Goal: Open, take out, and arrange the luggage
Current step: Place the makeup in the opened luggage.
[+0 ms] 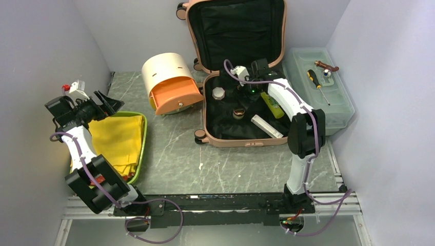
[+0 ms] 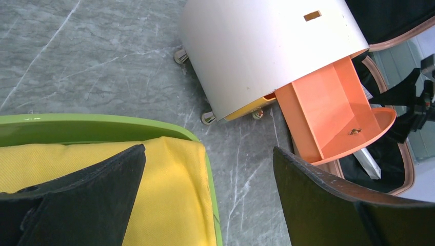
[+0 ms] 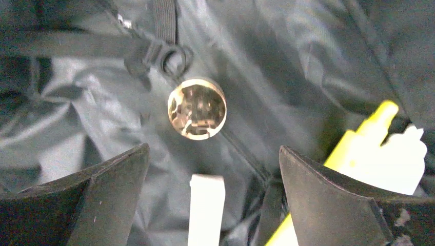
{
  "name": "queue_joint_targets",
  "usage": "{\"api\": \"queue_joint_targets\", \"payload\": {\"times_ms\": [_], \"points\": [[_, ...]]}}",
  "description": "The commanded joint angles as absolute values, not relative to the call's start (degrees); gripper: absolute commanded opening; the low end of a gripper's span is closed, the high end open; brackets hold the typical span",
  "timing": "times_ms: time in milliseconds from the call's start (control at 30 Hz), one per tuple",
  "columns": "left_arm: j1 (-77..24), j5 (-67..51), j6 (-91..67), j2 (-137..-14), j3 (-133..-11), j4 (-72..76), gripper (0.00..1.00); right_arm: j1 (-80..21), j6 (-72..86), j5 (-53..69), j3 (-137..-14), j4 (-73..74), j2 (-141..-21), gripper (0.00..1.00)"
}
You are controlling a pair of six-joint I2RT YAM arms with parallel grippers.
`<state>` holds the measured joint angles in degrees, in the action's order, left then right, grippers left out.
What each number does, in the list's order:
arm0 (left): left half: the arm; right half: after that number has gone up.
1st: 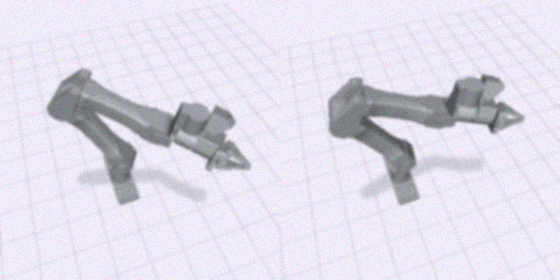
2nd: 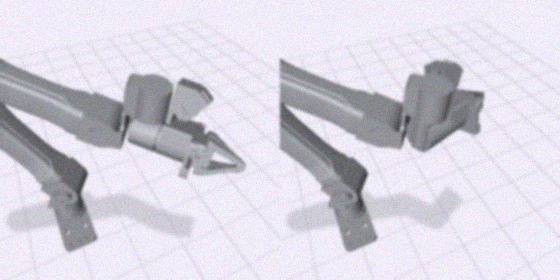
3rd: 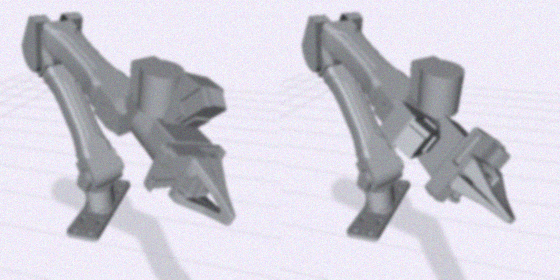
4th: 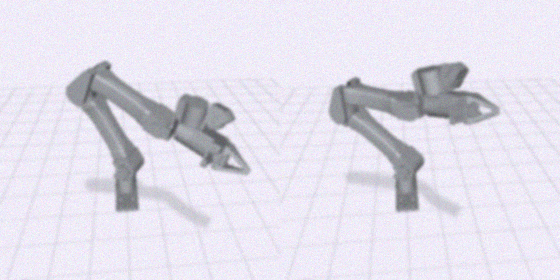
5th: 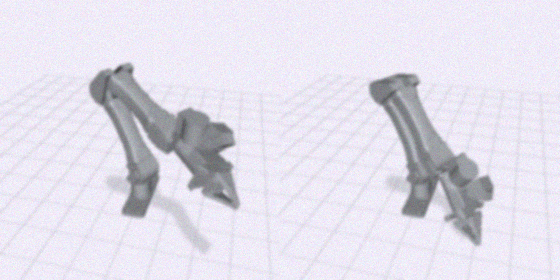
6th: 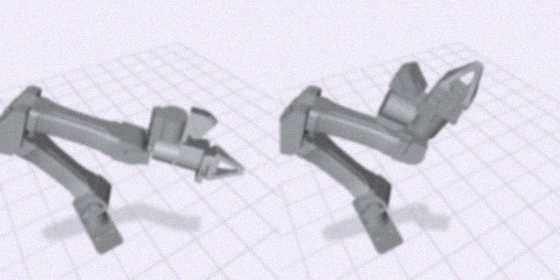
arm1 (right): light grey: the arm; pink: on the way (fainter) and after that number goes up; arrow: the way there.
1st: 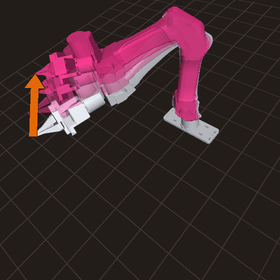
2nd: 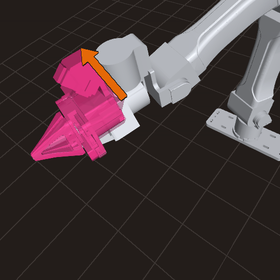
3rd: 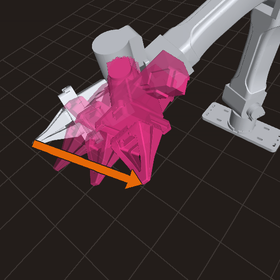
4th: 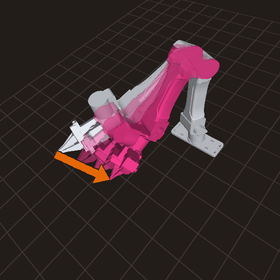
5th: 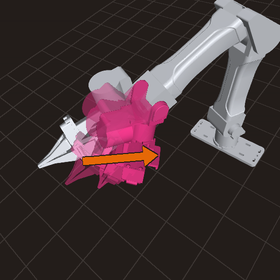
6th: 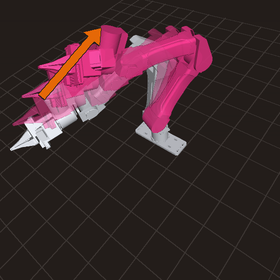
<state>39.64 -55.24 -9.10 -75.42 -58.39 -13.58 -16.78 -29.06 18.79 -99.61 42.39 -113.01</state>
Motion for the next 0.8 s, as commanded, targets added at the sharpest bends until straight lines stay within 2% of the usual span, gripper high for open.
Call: {"api": "queue_joint_targets", "payload": {"times_ms": [0,200,533,600,767], "points": [[40.04,-57.12,-8.43,-75.24,-59.12,-12.57,1.0,-14.15,-35.64,14.36,-95.95,51.48,-107.5,1.0],[40.07,-57.53,-8.54,-75.15,-59.15,-12.49,0.99,-10.64,-38.55,15.39,-87.29,54.9,-103.93,1.0],[39.98,-57.83,-8.72,-74.93,-59.06,-12.33,1.0,-7.53,-39.86,14.5,-73.98,50.16,-101.18,0.98],[40.05,-57.83,-8.75,-74.97,-58.97,-12.18,0.99,-7.21,-39.96,13.79,-72.39,48.31,-101.23,0.88],[40.01,-57.91,-8.82,-75.15,-59.06,-12.14,0.99,-5.38,-40.27,17.46,-76.57,52.39,-102.54,0.43]]}}
